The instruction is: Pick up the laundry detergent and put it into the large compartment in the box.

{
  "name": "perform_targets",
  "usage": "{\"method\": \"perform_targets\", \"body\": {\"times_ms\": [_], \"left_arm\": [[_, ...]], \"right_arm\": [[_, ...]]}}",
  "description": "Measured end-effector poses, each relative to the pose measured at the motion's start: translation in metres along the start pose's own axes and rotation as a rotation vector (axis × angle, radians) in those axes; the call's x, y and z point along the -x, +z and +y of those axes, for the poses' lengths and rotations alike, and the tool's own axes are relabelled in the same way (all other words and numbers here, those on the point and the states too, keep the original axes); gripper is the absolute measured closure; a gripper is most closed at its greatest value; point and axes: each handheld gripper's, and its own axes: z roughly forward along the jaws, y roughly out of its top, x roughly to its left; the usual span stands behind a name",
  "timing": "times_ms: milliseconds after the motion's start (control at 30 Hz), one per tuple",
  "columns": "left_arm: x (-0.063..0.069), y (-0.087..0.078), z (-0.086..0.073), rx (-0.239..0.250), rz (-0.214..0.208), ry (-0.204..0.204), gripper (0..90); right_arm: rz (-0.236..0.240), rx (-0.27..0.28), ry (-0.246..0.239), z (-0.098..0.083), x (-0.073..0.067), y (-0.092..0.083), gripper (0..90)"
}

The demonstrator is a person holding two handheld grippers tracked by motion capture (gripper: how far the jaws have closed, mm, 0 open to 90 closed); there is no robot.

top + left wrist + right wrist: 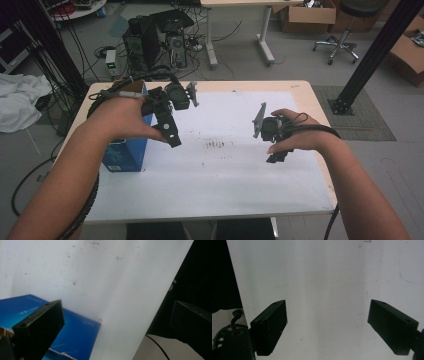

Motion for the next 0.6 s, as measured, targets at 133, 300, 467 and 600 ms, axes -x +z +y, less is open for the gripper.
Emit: {"method": "perform_targets", "body": {"times_ms": [133,300,467,600], "left_arm": [[0.001,0.007,0.003,0.005,-0.03,0.051,0.1],[0.005,0.019,0.005,0.014,-0.082,0.132,0.1],[0.012,0.03,0.006,0.007,-0.107,0.218,0.1],[0.016,0.041,0.007,-0.017,-0.092,0.274,0.1]], "right_arm": [[0.0,-0.008,-0.001,0.001,0.0,-0.001,16.0],[-0.004,-0.018,0.001,0.001,0.001,-0.004,15.9],[-0.004,-0.017,-0.001,0.002,0.001,-0.005,15.9],[-0.004,-0.026,0.001,0.003,0.003,-0.004,15.9]]}}
